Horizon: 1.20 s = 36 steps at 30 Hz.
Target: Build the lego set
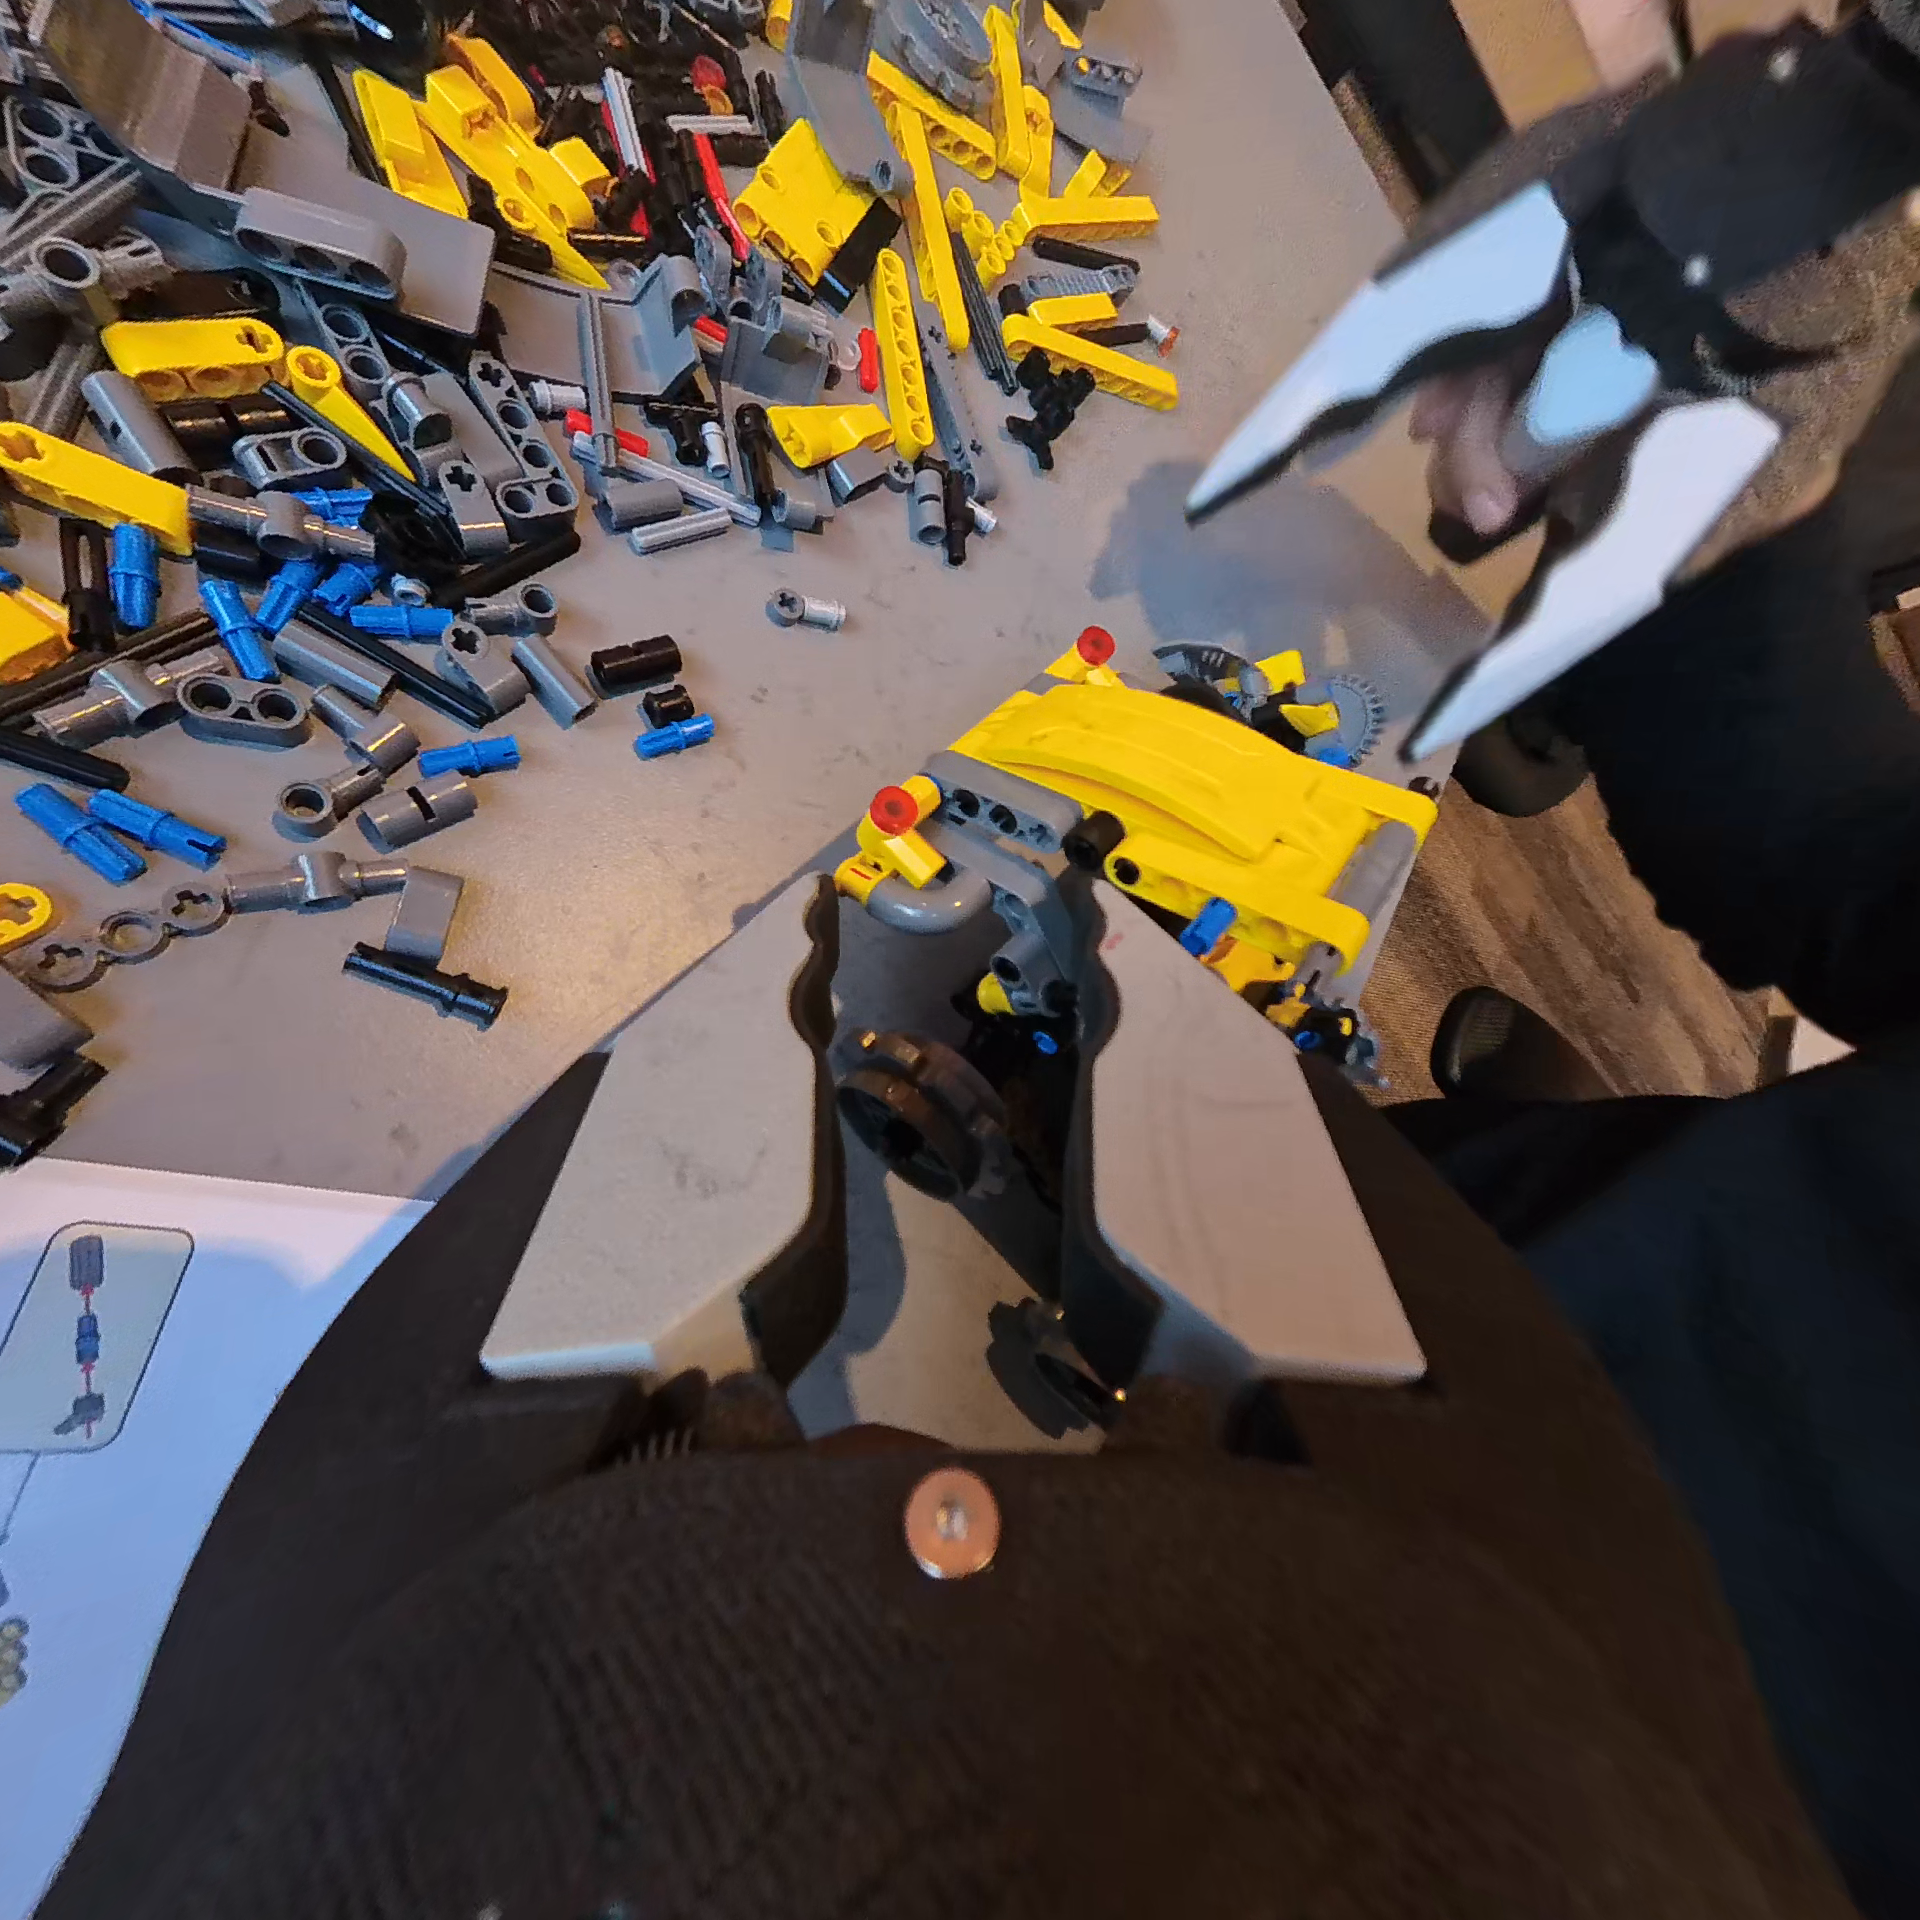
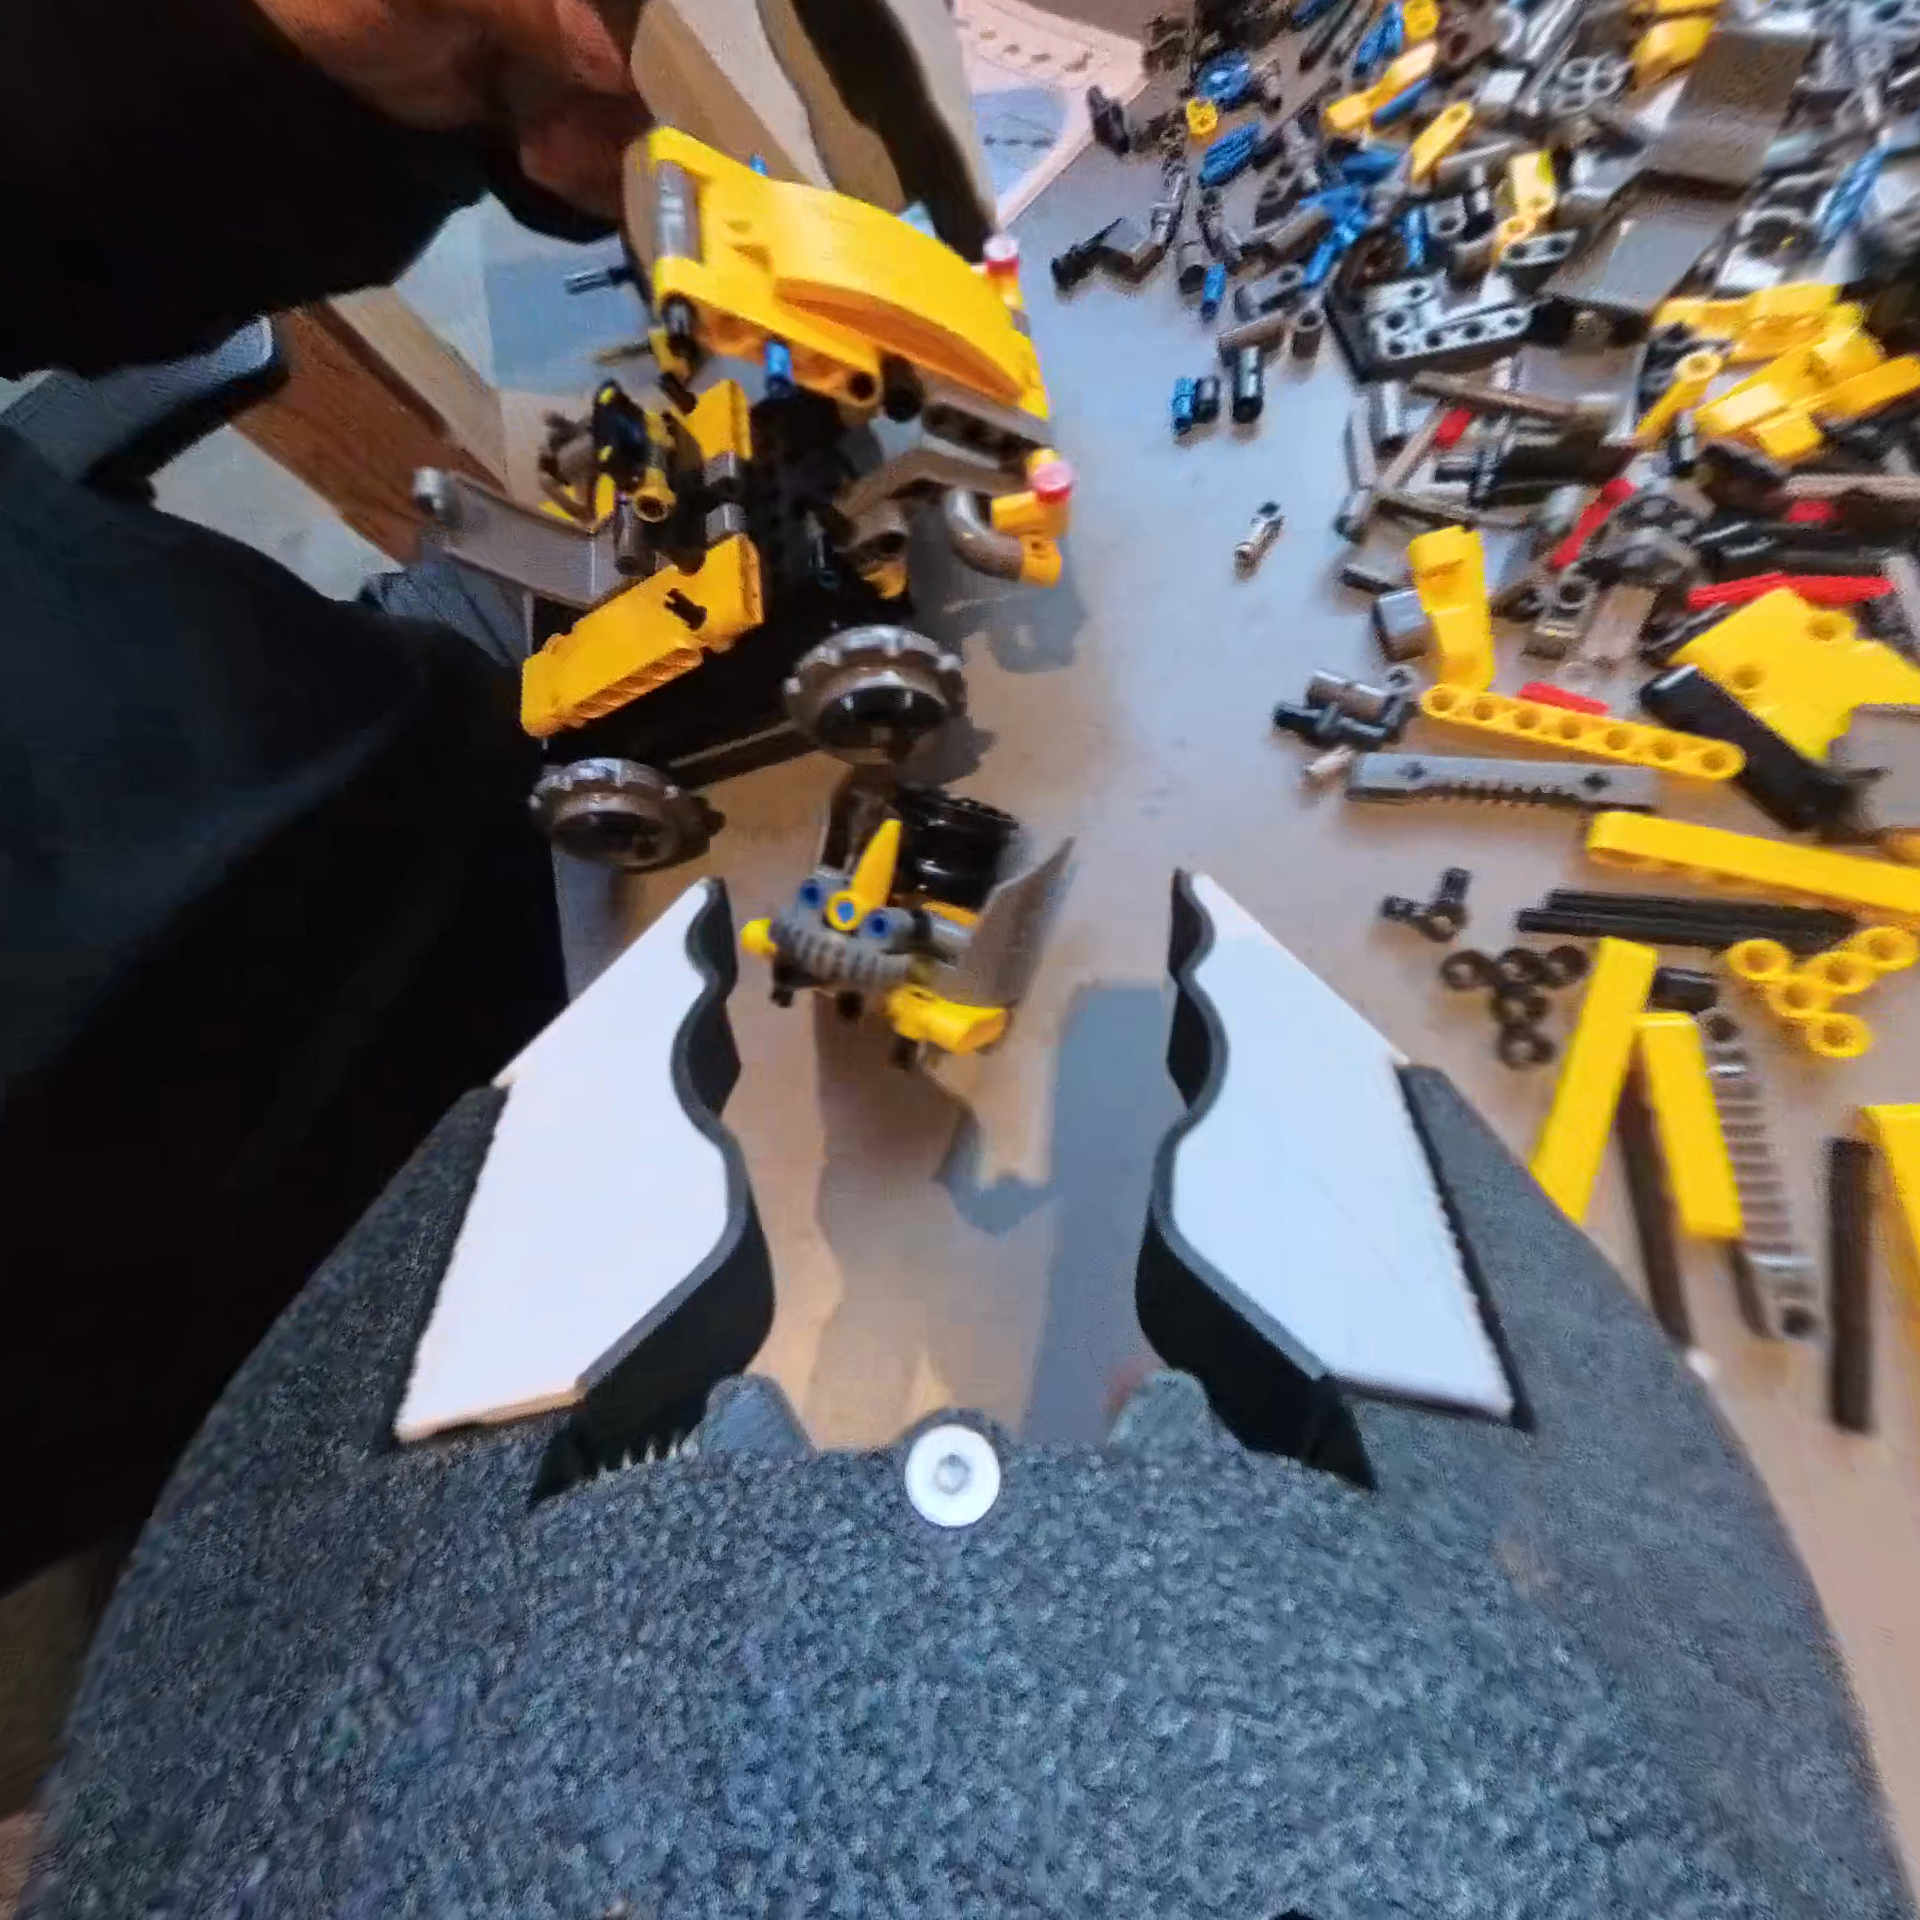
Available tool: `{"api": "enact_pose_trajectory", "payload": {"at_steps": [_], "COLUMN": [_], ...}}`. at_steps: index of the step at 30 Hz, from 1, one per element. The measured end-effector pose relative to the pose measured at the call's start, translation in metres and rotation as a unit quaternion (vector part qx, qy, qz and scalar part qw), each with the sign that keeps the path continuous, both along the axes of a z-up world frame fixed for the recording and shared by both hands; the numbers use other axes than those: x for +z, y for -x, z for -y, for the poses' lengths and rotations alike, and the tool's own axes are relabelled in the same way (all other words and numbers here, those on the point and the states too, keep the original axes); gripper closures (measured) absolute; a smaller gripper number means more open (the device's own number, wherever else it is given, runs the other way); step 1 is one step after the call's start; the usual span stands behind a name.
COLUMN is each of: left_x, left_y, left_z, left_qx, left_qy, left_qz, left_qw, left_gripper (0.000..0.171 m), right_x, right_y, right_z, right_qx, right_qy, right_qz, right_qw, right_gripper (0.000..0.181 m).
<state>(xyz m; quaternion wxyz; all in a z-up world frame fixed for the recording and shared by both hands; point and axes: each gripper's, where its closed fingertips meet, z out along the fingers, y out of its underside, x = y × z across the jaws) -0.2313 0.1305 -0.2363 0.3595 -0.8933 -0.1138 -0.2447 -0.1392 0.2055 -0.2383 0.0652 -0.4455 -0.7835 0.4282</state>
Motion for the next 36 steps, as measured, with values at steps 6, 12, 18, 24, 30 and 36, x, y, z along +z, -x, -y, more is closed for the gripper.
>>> {"api": "enact_pose_trajectory", "payload": {"at_steps": [6,12,18,24,30,36], "left_x": [0.0,-0.003,-0.007,-0.011,-0.017,0.038], "left_y": [-0.001,-0.007,-0.019,-0.04,-0.058,-0.022], "left_z": [-0.002,-0.005,-0.02,-0.052,-0.079,-0.049], "left_qx": [-0.001,-0.009,-0.035,-0.08,-0.11,-0.047], "left_qy": [-0.003,0.0,0.004,0.015,0.016,-0.062], "left_qz": [0.0,0.011,0.02,0.004,-0.001,-0.03], "left_qw": [1.0,1.0,0.999,0.997,0.994,0.996], "left_gripper": [0.128,0.128,0.128,0.129,0.133,0.124], "right_x": [-0.026,-0.04,-0.043,-0.036,-0.025,0.001], "right_y": [-0.005,-0.022,-0.07,-0.088,-0.083,-0.08], "right_z": [0.026,-0.003,-0.073,-0.11,-0.107,-0.106], "right_qx": [-0.05,-0.047,-0.05,-0.056,-0.059,-0.082], "right_qy": [-0.06,-0.152,-0.196,-0.175,-0.161,-0.158], "right_qz": [0.024,0.038,0.076,0.087,0.059,0.017], "right_qw": [0.997,0.986,0.976,0.979,0.983,0.984], "right_gripper": [0.097,0.113,0.115,0.117,0.116,0.116]}}
